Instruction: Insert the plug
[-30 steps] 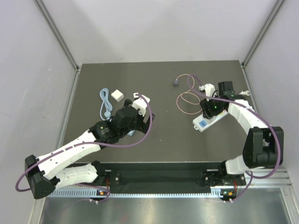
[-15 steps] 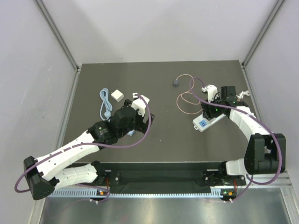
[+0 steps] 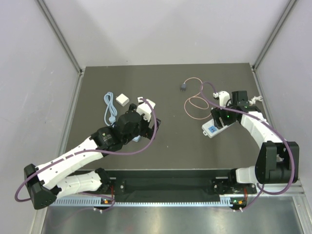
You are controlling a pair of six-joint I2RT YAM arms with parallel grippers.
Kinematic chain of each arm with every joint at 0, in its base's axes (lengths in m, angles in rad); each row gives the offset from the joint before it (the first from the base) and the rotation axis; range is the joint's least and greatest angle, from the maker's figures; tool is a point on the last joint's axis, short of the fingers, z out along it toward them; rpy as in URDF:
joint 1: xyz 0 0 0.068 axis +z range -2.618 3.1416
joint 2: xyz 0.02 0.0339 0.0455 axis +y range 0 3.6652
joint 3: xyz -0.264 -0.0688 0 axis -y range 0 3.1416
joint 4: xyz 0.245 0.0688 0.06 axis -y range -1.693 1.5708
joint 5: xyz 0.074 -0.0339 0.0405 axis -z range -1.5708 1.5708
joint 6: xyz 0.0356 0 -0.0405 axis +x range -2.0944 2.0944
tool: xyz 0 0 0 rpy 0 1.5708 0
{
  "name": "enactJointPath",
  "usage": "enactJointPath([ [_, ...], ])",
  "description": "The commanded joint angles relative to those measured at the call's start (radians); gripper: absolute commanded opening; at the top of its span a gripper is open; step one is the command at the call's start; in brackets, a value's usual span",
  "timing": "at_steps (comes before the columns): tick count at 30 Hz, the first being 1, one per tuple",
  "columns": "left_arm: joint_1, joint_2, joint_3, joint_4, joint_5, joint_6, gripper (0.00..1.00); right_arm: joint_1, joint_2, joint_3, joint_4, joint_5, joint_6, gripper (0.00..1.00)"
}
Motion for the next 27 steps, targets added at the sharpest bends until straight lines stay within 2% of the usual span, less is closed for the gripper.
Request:
enactJointPath([
  [1, -0.004, -0.021, -0.003, 0.03, -0.003, 0.006, 0.99, -0.01, -0.036, 0.06, -0.013, 0.027, 0.015, 0.77],
  [8, -0.004, -0.023, -0.005, 0.032, -0.001, 0.008, 0.99, -0.01, -0.067, 0.091, -0.03, 0.041, 0.017, 0.81],
  [16, -0.004, -0.026, -0.005, 0.032, 0.0, 0.008, 0.99, -0.01, -0.096, 0.174, -0.131, 0.069, 0.017, 0.83],
  [21, -0.004, -0.026, -0.005, 0.033, 0.005, 0.008, 0.99, -0.01, -0.133, 0.215, -0.156, -0.001, 0.052, 0.82],
  [23, -0.004, -0.026, -0.005, 0.033, 0.006, 0.006, 0.99, -0.01, -0.13, 0.232, -0.154, -0.02, 0.095, 0.7],
  [24, -0.004, -0.026, -0.005, 0.035, 0.009, 0.006, 0.99, -0.01, -0.122, 0.253, -0.153, -0.044, 0.153, 0.6],
  [25, -0.004, -0.023, -0.005, 0.035, 0.009, 0.006, 0.99, -0.012, -0.115, 0.262, -0.153, -0.055, 0.187, 0.42],
  [27, -0.004, -0.023, -0.005, 0.033, 0.012, 0.003, 0.99, -0.01, -0.084, 0.298, -0.177, -0.004, 0.304, 0.28],
])
